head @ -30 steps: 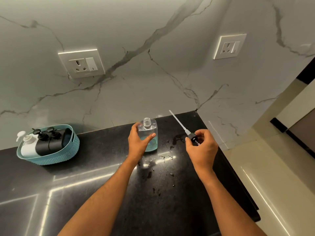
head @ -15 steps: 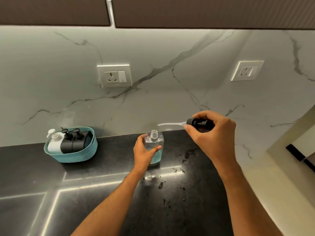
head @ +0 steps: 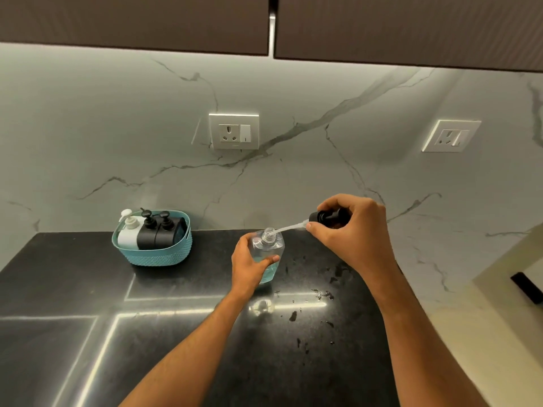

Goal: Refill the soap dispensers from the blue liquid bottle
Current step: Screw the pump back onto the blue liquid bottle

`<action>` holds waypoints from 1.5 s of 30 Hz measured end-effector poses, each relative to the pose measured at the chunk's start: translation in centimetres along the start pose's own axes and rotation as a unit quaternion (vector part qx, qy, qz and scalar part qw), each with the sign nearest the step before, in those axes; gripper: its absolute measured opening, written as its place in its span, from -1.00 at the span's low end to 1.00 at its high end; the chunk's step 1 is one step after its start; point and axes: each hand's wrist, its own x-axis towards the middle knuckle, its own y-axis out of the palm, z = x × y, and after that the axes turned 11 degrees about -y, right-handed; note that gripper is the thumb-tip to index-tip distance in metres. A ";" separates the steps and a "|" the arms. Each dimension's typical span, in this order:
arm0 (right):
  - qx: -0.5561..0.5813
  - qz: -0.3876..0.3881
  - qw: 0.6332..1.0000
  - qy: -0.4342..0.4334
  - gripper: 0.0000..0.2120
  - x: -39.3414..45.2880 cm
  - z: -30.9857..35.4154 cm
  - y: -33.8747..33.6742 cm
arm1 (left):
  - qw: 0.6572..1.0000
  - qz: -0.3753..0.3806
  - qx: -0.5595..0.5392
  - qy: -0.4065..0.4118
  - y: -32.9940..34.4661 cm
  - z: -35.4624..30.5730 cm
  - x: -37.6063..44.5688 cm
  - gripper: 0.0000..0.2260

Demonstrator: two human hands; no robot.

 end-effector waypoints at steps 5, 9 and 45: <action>-0.040 0.057 0.997 -0.029 -0.75 1.4 0.3 2.1 | 1.000 0.008 0.003 0.021 -0.6 -0.6 -1.5 -0.35; -0.049 0.113 0.991 -0.045 -0.62 2.0 0.1 4.5 | 0.999 0.023 -0.002 0.035 -0.9 -1.1 -3.0 -0.32; 0.091 0.056 0.994 0.000 -0.49 -5.4 0.3 9.4 | 0.995 0.045 -0.057 0.074 -4.5 -2.3 -8.4 -0.37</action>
